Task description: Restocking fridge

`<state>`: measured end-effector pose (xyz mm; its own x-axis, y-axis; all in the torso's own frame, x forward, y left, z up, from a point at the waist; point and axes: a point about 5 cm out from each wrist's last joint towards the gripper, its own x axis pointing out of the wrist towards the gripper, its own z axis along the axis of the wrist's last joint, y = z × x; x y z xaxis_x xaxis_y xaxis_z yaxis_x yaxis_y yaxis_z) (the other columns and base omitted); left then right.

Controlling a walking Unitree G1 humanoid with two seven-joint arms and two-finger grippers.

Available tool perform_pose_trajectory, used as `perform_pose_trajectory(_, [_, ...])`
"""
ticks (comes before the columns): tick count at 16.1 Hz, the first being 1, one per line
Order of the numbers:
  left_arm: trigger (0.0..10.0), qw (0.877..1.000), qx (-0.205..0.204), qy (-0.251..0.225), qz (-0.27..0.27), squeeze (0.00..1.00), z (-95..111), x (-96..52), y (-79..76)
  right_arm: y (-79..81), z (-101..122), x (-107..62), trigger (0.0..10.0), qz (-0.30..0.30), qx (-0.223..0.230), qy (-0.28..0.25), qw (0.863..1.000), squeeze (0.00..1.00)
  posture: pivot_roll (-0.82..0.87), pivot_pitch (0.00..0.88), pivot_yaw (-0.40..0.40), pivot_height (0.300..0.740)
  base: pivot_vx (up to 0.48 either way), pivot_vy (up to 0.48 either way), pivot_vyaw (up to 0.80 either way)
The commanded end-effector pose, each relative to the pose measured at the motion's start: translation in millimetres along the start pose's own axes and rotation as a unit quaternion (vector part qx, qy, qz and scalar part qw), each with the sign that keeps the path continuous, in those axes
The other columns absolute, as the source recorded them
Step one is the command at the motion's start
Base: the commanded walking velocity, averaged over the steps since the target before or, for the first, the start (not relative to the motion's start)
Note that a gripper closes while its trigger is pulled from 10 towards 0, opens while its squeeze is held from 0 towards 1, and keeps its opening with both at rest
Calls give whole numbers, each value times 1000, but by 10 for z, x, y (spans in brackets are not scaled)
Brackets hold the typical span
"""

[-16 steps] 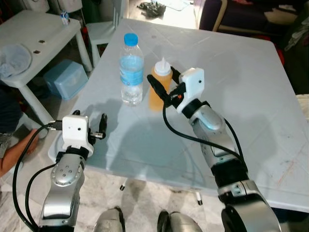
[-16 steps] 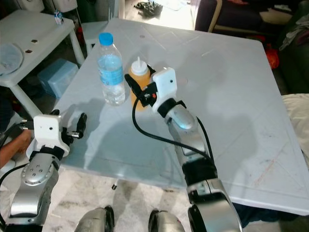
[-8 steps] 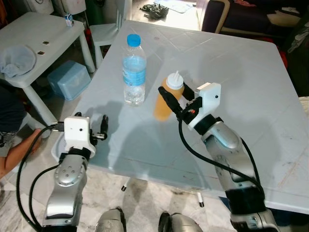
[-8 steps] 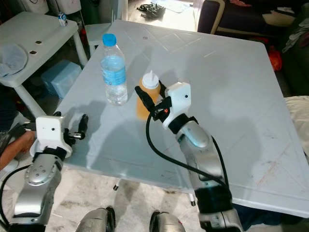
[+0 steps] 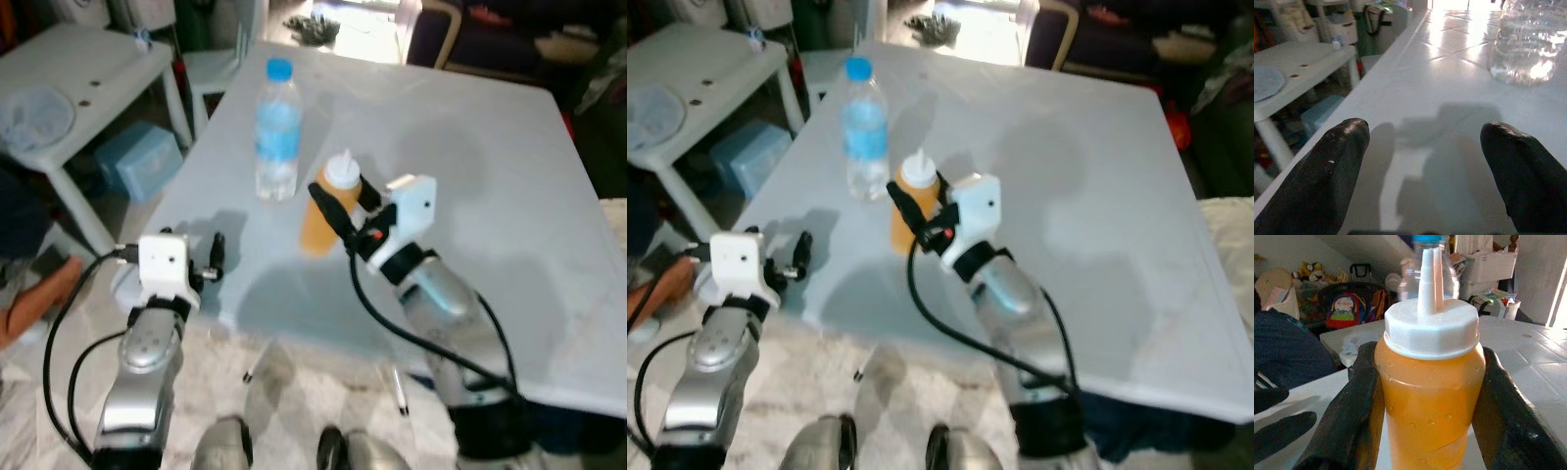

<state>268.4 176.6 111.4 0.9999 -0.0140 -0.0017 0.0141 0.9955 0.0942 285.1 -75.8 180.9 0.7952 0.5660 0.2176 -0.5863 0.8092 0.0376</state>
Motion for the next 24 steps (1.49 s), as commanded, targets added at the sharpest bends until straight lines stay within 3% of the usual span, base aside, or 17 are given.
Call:
perform_pose_trajectory(1, [10000, 1000, 0, 8, 10, 0, -55, -21, 15, -18, -56, -57, 10000, -14, -1, 17, 1000, 0, 78, 45, -60, 740, -360, 0, 0])
perform_pose_trajectory(8, [10000, 1000, -8, 4, 17, 0, -65, 40, -5, -113, -30, -89, 10000, -23, -17, 18, 999, 0, 77, 25, -74, 740, -359, 0, 286])
perform_pose_trajectory(11, [10000, 999, -15, 19, 38, 0, -155, -60, 62, -61, -87, -149, 10000, -18, -6, 23, 1000, 0, 75, 13, -67, 740, -324, 0, 800])
perform_pose_trajectory(14, [10000, 998, -16, 21, 52, 0, -191, -96, 135, -137, -248, -262, 10000, -41, 3, 44, 998, 0, 90, 4, -77, 740, -295, 0, 800])
perform_pose_trajectory(17, [10000, 999, -18, 0, 50, 0, -108, -19, 111, -183, -227, -193, 10000, -43, -8, 37, 998, 0, 99, 0, -84, 740, 0, 0, 800])
perform_pose_trajectory(20, [10000, 998, -27, 10, 59, 0, -106, 2, 66, -205, -269, -239, 10000, -46, -1, 43, 998, 0, 99, 0, -85, 740, 0, 0, 800])
perform_pose_trajectory(24, [10000, 998, -34, 14, 47, 0, -152, -49, 82, -216, -238, -230, 10000, -54, 3, 32, 998, 0, 91, 7, -74, 740, 0, 0, 800])
